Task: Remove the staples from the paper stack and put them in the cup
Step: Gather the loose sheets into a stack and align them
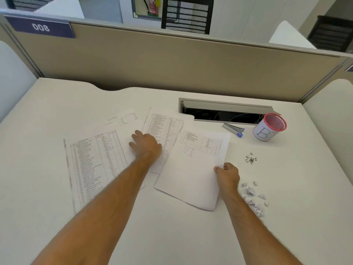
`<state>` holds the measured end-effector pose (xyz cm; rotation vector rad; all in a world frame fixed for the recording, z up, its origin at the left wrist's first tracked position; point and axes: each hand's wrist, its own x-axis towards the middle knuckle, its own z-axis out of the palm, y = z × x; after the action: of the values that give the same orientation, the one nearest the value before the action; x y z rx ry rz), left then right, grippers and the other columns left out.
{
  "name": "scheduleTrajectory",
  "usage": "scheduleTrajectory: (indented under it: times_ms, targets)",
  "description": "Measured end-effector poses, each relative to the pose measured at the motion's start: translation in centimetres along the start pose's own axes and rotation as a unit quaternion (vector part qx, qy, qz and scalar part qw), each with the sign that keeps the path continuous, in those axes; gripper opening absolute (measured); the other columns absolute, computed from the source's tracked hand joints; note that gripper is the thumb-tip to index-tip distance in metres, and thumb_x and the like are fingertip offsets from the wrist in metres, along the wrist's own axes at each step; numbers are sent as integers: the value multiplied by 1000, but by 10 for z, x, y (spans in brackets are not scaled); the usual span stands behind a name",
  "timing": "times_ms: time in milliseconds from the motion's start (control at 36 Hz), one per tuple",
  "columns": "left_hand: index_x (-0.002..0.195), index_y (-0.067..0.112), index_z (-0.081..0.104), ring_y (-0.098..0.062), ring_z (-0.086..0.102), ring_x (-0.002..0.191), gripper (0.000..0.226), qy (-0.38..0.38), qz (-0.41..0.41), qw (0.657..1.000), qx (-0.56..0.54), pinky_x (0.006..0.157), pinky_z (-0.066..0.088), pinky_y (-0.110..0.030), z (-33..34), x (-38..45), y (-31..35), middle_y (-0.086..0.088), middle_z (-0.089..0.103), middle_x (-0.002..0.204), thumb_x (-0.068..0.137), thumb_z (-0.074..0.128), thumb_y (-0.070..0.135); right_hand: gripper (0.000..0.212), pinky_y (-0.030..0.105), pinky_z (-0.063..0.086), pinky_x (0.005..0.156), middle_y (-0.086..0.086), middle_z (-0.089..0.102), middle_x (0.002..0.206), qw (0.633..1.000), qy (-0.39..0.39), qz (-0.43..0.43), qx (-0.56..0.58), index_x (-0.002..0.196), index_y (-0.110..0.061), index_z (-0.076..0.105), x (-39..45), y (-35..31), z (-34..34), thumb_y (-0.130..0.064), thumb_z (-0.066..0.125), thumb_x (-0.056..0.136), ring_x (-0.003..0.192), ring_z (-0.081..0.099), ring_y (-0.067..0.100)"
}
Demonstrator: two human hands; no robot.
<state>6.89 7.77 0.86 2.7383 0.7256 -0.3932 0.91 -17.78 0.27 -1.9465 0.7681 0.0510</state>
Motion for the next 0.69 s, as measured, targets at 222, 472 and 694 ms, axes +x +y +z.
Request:
scheduleTrajectory:
  times_ms: [222, 472, 694]
  targets:
    - [161, -5, -11, -43, -15, 158, 127, -56, 57, 997, 17, 126, -5, -59, 34, -18, -1, -30, -15, 168, 88, 39, 85, 8, 22, 40, 57, 2, 63, 83, 998, 41, -32, 17, 99, -9, 68, -2, -6, -13, -7, 63, 93, 70, 56, 16]
    - [161, -5, -10, -43, -13, 158, 120, -59, 67, 996, 4, 128, -1, -60, 36, -23, 4, -31, -14, 168, 92, 41, 79, 13, 26, 43, 64, 2, 65, 84, 997, 54, -42, 26, 104, -9, 71, 7, -6, -15, -8, 63, 93, 72, 58, 18]
    - [163, -1, -4, -40, -6, 160, 110, -36, 81, 996, 19, 128, 3, -56, 41, -32, -5, -29, -8, 170, 96, 39, 74, 21, 33, 47, 85, 19, 73, 107, 986, 159, -40, -4, 109, -3, 72, 28, -17, -41, -3, 58, 94, 100, 65, 36]
